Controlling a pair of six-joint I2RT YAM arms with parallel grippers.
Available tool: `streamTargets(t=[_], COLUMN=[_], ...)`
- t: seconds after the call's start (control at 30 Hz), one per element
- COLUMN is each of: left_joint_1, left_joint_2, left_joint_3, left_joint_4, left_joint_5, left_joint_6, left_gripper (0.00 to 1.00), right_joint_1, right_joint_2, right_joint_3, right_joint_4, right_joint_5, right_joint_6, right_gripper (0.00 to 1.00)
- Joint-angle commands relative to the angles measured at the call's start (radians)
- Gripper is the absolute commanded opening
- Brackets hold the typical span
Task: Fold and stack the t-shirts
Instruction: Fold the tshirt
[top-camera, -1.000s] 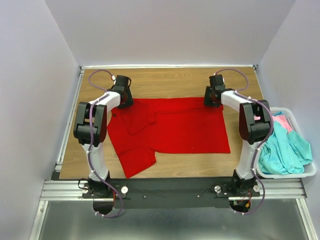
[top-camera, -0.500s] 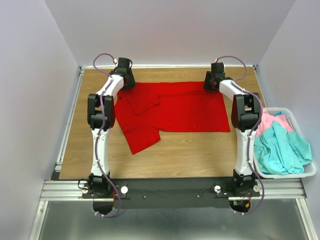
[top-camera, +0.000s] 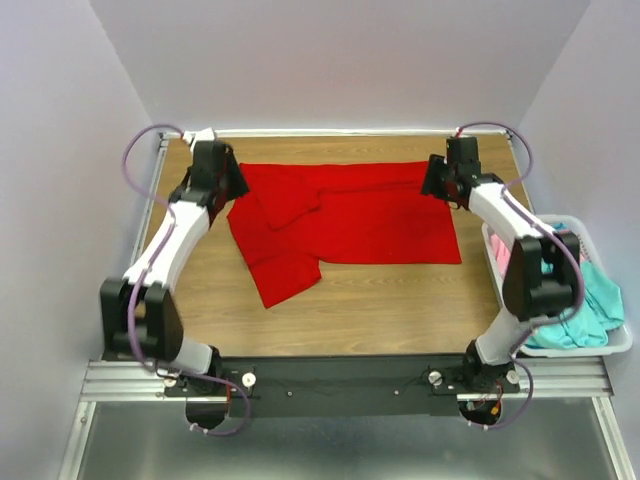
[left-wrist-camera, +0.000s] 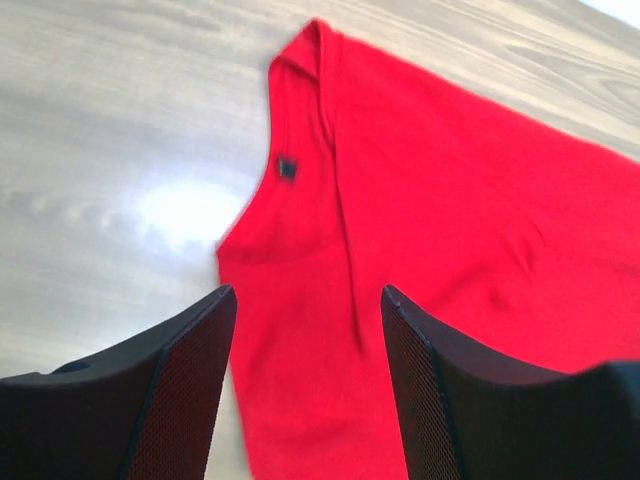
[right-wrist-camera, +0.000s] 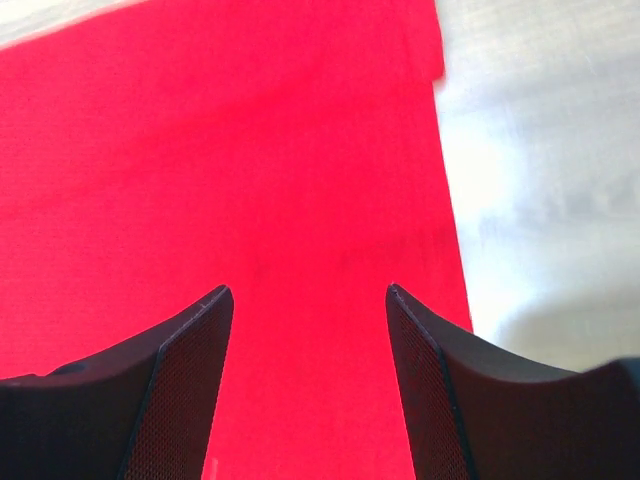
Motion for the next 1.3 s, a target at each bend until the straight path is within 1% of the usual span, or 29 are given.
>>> streamTargets(t=[0.0, 0.03, 0.1, 0.17, 0.2, 0.23, 0.33, 0.37, 0.43, 0.47, 0.57, 0.67, 0.83, 1.0, 1.13, 1.23, 1.27], left_joint_1=[-0.019, -0.019, -0.019, -0.017, -0.015, -0.014, -0.012, -0.012, -0.012, -0.012, -0.012, -0.012, -0.012, -0.011, -0.014, -0.014, -0.014], left_joint_2=[-0.153, -0.219, -0.274, -0.326, -0.336, -0.342, -0.327, -0.298, -0.235, -0.215, -0.163, -0.146, -0.093, -0.038, -0.020, -0.012, -0.017], left_joint_3=[-0.295, -0.340, -0.453, -0.505, -0.526, -0.555, -0.574, -0.571, -0.556, -0.546, -0.525, -0.528, -0.519, -0.506, -0.511, -0.517, -0.520], left_joint_4=[0.011, 0.022, 0.037, 0.046, 0.057, 0.074, 0.112, 0.121, 0.132, 0.132, 0.140, 0.164, 0.167, 0.168, 0.172, 0.172, 0.174], left_joint_5=[-0.019, -0.030, -0.039, -0.036, -0.028, -0.018, -0.016, -0.019, -0.016, -0.016, -0.010, -0.001, -0.001, -0.008, 0.008, 0.011, 0.013], left_joint_6=[-0.045, -0.060, -0.074, -0.095, -0.100, -0.106, -0.119, -0.120, -0.119, -0.120, -0.122, -0.125, -0.123, -0.117, -0.119, -0.119, -0.119], left_gripper=[0.68, 0.68, 0.68, 0.68, 0.68, 0.68, 0.67, 0.67, 0.66, 0.64, 0.62, 0.59, 0.57, 0.52, 0.49, 0.42, 0.37], right_joint_1=[0.027, 0.036, 0.045, 0.047, 0.047, 0.048, 0.048, 0.047, 0.047, 0.047, 0.048, 0.047, 0.048, 0.048, 0.047, 0.048, 0.048], right_joint_2=[-0.220, -0.256, -0.334, -0.449, -0.481, -0.544, -0.610, -0.639, -0.663, -0.678, -0.698, -0.710, -0.727, -0.727, -0.746, -0.736, -0.735], right_joint_3=[-0.230, -0.267, -0.380, -0.450, -0.509, -0.534, -0.606, -0.620, -0.648, -0.652, -0.674, -0.686, -0.712, -0.720, -0.720, -0.717, -0.718], right_joint_4=[-0.024, -0.024, -0.026, -0.026, -0.024, -0.026, -0.027, -0.027, -0.030, -0.032, -0.035, -0.037, -0.035, -0.035, -0.035, -0.037, -0.038], right_joint_5=[-0.031, -0.035, -0.034, -0.046, -0.057, -0.061, -0.083, -0.090, -0.110, -0.112, -0.116, -0.124, -0.124, -0.124, -0.101, -0.083, -0.072], right_joint_6=[0.054, 0.055, 0.069, 0.083, 0.097, 0.101, 0.111, 0.115, 0.114, 0.114, 0.106, 0.100, 0.115, 0.123, 0.128, 0.135, 0.140], right_gripper=[0.70, 0.70, 0.69, 0.69, 0.69, 0.69, 0.69, 0.69, 0.69, 0.69, 0.69, 0.69, 0.69, 0.69, 0.69, 0.69, 0.69])
